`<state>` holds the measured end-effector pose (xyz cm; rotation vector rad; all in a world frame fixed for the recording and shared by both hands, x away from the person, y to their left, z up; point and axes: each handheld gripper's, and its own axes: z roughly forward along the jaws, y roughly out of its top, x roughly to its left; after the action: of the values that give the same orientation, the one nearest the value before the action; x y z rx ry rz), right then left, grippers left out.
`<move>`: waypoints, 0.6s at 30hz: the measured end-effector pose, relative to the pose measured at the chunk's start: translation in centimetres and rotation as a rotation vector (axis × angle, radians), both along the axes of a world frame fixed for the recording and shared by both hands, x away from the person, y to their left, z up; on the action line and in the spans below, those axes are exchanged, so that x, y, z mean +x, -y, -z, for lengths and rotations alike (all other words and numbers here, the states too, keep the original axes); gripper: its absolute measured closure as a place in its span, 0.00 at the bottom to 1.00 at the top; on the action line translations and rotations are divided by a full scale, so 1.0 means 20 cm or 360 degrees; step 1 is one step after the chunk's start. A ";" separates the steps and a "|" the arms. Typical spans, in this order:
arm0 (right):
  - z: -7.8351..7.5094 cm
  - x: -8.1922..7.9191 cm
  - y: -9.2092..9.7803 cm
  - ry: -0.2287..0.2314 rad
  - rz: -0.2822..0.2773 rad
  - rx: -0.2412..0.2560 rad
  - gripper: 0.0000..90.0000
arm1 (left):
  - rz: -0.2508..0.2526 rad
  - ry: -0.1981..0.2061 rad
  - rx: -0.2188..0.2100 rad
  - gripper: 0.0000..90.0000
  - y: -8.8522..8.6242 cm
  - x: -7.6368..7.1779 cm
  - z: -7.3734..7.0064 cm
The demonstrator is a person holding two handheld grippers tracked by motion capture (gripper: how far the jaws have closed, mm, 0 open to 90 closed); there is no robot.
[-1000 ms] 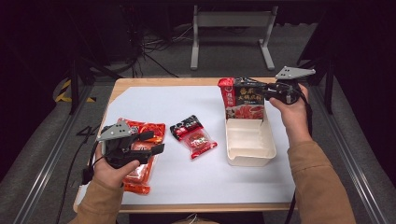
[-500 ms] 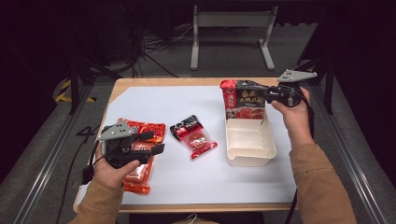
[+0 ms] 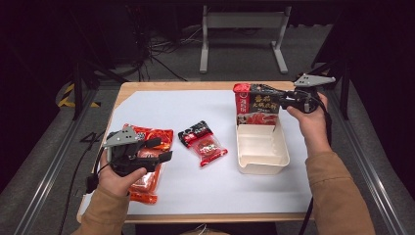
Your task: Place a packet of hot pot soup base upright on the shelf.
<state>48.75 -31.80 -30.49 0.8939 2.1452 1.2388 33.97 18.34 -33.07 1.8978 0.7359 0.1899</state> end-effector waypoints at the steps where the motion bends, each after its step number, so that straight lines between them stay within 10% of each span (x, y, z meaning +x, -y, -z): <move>1: 0.00 0.00 0.00 -0.0005 0.0006 0.0003 0.70 | 0.0000 0.0000 0.0000 0.40 0.00 0.00 0.00; 18: -0.03 -0.10 0.07 0.0043 0.0087 0.0086 0.55 | -0.0021 0.0020 0.0015 0.36 -0.04 0.05 -0.03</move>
<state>46.84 -33.18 -29.82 0.9466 2.0613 1.2801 34.93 19.23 -32.47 1.8994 0.7405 0.2136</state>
